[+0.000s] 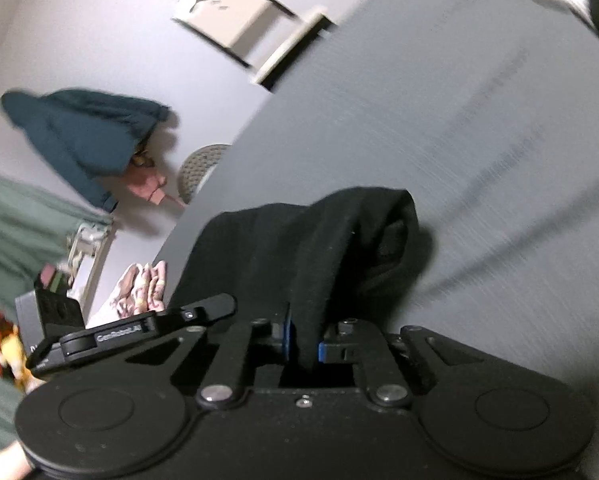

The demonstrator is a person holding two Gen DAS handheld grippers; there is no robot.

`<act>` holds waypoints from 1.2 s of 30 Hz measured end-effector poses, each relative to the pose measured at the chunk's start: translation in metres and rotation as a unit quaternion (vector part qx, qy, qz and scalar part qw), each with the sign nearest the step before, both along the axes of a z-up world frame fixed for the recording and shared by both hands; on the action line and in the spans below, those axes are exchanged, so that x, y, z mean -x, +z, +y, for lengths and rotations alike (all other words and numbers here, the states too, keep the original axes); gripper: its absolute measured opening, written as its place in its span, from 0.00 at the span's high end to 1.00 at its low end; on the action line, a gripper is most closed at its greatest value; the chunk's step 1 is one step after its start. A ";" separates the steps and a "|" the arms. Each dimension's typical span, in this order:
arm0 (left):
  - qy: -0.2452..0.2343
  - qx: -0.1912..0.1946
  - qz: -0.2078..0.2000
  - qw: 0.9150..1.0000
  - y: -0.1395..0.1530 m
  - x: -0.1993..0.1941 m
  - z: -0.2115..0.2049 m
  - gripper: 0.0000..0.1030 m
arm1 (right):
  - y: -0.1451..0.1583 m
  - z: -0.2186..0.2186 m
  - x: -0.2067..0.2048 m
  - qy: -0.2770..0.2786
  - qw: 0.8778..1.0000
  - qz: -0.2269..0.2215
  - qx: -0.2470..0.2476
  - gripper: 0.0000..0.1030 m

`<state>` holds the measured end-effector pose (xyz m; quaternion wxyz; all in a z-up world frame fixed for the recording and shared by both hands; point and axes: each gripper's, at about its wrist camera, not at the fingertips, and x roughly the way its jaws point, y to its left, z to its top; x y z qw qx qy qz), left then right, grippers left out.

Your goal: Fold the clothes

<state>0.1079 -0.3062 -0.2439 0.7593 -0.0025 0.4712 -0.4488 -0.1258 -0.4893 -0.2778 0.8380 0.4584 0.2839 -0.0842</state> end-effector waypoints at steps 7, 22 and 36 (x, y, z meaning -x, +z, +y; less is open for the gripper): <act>0.104 0.030 -0.071 0.992 0.042 -0.019 0.055 0.85 | 0.042 0.014 -0.069 0.079 0.993 -0.047 0.069 0.89; 0.290 -0.070 -0.133 0.945 0.031 -0.149 0.115 0.84 | 0.049 0.054 -0.326 0.249 0.960 0.042 0.119 0.89; 0.273 -0.117 -0.121 0.947 0.012 -0.155 0.110 0.62 | 0.031 0.069 -0.345 0.206 0.958 0.088 0.179 0.69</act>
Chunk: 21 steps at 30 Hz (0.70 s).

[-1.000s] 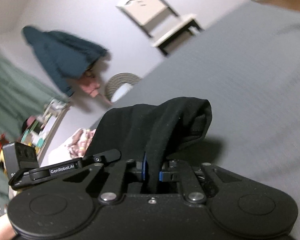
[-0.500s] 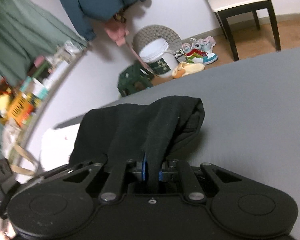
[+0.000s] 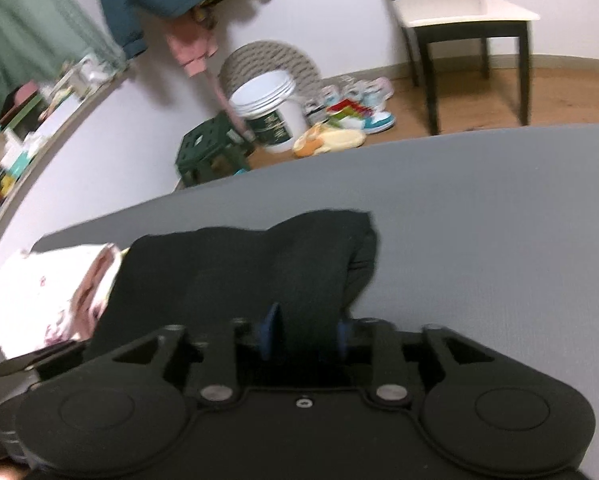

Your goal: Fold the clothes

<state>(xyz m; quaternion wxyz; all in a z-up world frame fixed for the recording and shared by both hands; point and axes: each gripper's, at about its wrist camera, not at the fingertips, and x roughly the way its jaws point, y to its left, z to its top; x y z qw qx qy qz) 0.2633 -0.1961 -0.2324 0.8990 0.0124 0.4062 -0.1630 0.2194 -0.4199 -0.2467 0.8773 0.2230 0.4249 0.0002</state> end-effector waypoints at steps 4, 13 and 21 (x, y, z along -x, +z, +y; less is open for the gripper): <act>-0.002 -0.017 -0.050 0.999 0.018 0.023 0.005 0.61 | 0.001 -0.020 0.013 -0.018 1.000 -0.003 -0.020 0.63; -0.084 0.018 -0.169 0.982 0.038 0.069 0.004 0.11 | 0.023 -0.010 0.055 0.029 0.988 -0.128 -0.081 0.64; -0.116 -0.072 -0.072 0.988 -0.014 0.059 0.000 0.11 | -0.019 -0.002 0.058 0.009 0.997 -0.050 -0.064 0.77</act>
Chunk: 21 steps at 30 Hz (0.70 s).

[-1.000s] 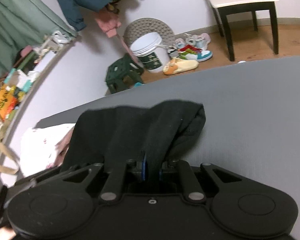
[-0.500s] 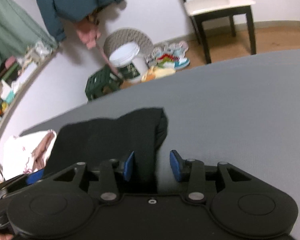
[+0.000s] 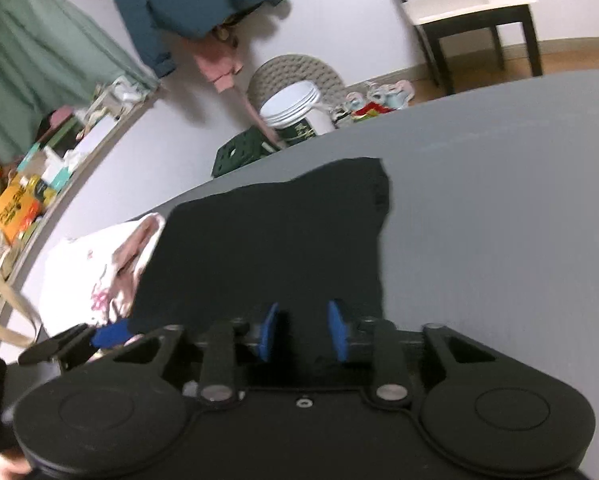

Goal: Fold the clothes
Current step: 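Lower the shirt onto the bed and open both tools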

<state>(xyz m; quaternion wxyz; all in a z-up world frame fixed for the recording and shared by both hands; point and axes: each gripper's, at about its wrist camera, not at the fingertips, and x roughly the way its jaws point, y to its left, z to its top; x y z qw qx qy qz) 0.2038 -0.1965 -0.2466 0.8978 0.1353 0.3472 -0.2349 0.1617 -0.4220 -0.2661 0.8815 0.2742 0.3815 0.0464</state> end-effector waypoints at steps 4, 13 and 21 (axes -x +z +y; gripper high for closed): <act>-0.023 -0.023 -0.044 0.998 0.008 0.025 -0.002 0.11 | 0.014 -0.001 0.013 0.001 1.000 -0.019 0.009 0.63; 0.060 0.073 -0.082 0.992 0.069 0.096 0.041 0.11 | 0.064 0.030 0.128 0.023 0.985 -0.139 0.097 0.00; 0.110 0.038 -0.072 0.991 0.088 0.116 0.066 0.07 | 0.086 0.063 0.212 -0.007 0.963 -0.219 0.158 0.00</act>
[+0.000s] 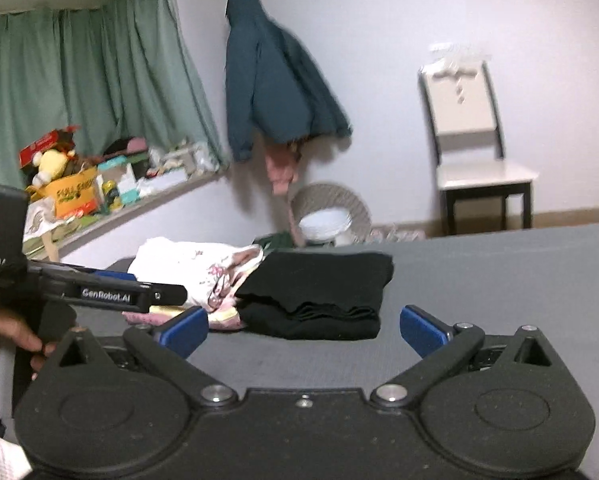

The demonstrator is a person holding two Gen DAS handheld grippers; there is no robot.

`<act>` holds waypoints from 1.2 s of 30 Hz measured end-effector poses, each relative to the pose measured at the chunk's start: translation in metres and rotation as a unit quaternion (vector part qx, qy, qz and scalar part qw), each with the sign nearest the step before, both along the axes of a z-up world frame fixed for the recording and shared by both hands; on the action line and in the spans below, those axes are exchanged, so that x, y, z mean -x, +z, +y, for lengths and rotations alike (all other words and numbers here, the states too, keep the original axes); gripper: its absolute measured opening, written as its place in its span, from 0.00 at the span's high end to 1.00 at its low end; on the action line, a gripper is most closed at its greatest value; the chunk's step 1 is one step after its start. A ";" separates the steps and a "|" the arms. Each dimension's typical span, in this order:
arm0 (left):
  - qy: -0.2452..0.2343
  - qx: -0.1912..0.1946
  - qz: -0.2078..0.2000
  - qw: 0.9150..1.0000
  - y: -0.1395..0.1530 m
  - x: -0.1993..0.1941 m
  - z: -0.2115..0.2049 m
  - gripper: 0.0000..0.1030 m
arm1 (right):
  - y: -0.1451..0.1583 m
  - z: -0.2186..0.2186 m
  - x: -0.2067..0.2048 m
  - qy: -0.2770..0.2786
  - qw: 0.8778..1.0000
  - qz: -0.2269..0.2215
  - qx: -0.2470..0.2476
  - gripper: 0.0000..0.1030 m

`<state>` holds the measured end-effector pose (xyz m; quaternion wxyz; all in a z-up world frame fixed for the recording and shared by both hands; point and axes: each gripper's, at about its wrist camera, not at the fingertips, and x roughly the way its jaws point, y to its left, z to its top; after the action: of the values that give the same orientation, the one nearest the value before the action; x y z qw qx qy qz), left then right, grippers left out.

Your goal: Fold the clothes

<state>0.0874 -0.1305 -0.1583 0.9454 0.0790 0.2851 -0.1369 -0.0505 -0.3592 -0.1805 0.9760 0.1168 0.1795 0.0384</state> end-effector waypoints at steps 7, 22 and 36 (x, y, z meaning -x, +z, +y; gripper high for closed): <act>0.015 -0.034 0.044 0.998 -0.026 0.006 0.013 0.00 | -0.023 0.033 0.011 -0.069 0.993 0.036 0.085 0.00; 0.022 -0.054 0.086 0.995 -0.051 0.007 0.012 0.00 | -0.045 0.064 -0.014 -0.094 0.982 0.114 0.115 0.00; 0.037 -0.049 0.097 0.993 -0.055 0.000 0.010 0.00 | -0.044 0.065 -0.005 -0.071 0.986 0.107 0.110 0.00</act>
<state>0.0873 -0.1206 -0.2131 0.9125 0.1009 0.3849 -0.0949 -0.0460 -0.2946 -0.2241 0.9584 0.0249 0.2772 -0.0640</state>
